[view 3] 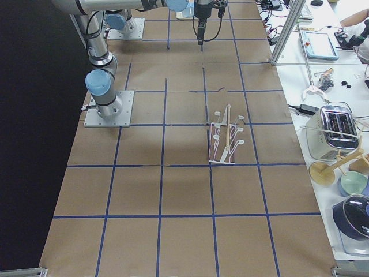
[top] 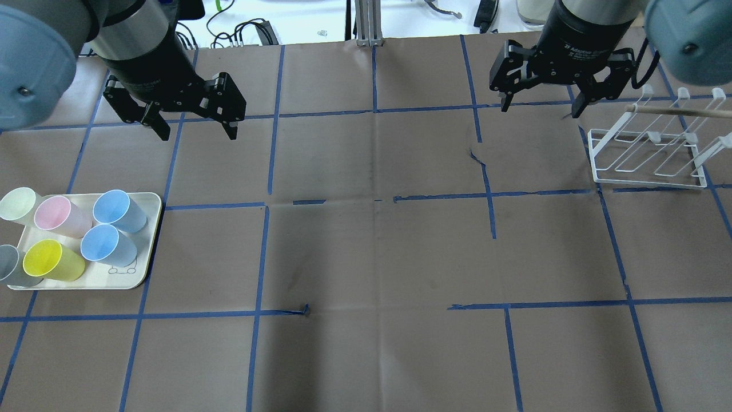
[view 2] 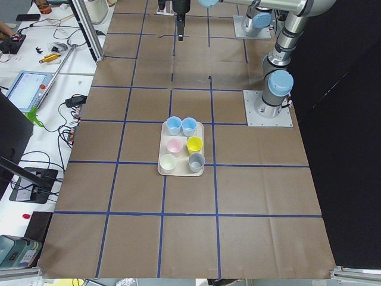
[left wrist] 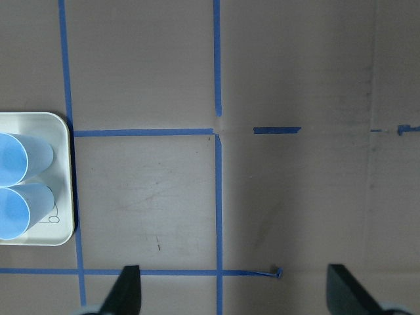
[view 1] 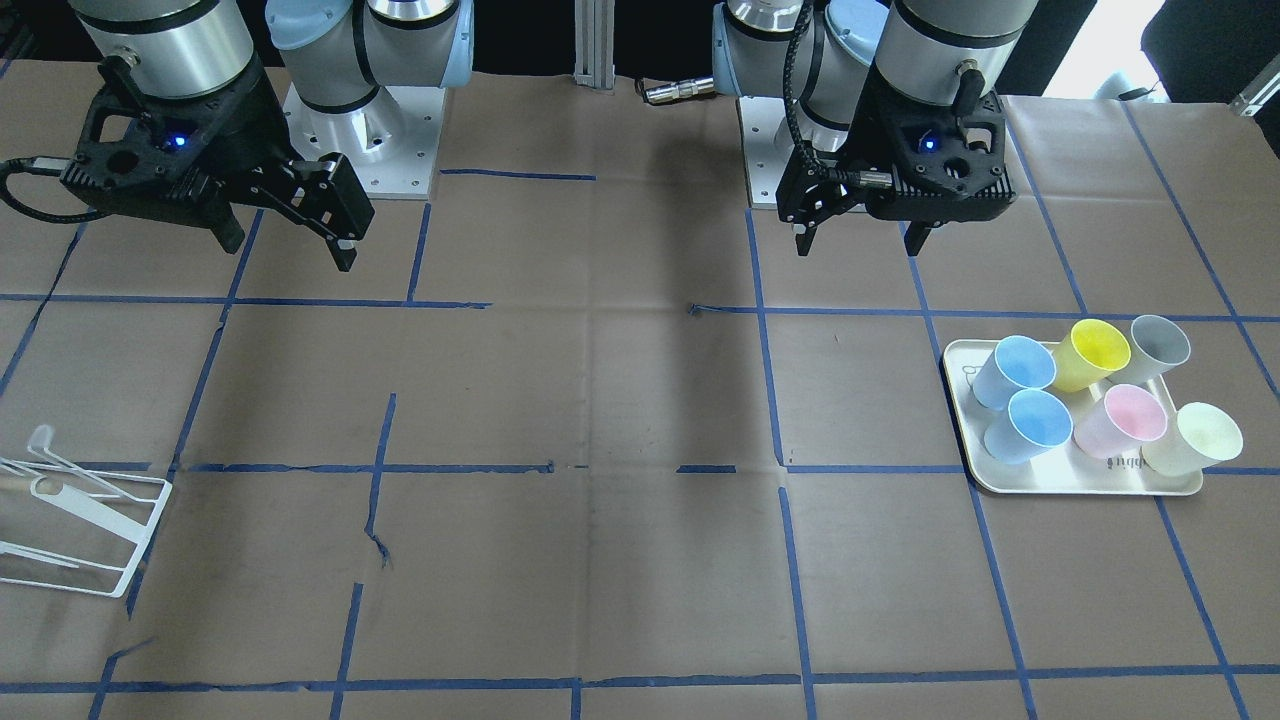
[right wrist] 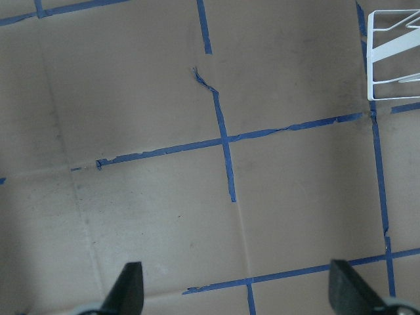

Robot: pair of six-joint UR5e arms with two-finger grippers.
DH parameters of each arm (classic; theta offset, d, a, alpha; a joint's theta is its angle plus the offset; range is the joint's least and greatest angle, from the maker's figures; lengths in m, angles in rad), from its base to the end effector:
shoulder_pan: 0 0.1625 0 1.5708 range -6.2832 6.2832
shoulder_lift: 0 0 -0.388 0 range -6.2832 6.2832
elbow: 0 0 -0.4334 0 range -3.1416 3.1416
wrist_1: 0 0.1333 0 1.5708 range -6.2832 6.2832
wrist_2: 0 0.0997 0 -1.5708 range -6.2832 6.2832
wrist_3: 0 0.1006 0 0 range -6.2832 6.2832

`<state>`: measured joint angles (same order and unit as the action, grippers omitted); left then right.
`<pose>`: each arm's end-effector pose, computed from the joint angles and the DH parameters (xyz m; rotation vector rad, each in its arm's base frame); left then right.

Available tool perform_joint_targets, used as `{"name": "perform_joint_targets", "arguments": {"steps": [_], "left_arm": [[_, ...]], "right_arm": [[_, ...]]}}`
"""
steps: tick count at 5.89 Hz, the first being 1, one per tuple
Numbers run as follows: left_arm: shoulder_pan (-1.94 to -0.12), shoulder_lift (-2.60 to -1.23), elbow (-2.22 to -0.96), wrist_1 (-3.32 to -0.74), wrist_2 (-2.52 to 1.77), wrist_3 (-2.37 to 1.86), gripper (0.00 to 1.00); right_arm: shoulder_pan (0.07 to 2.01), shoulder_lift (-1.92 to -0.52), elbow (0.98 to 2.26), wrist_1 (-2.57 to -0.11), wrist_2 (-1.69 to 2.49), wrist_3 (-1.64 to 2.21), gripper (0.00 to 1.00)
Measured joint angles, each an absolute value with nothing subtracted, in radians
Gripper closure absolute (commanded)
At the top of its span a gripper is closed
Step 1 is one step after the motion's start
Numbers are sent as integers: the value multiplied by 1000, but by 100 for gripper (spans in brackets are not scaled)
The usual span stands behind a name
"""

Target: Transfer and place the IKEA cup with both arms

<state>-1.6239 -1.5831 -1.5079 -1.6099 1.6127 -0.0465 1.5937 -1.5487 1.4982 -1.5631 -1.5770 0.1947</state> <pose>-0.1575 -0.5309 0.4730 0.0099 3.1002 -0.0210 0.1451 -0.5422 0.4760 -0.2695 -3.1277 0.0679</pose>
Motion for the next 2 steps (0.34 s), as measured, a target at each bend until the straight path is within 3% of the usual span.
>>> {"name": "perform_joint_targets", "arguments": {"steps": [2], "left_arm": [[-1618,-1587,-1509,-1584,1594,-43,2]], "right_arm": [[1594,-1548,1499,-1563,-1576,197,0]]}}
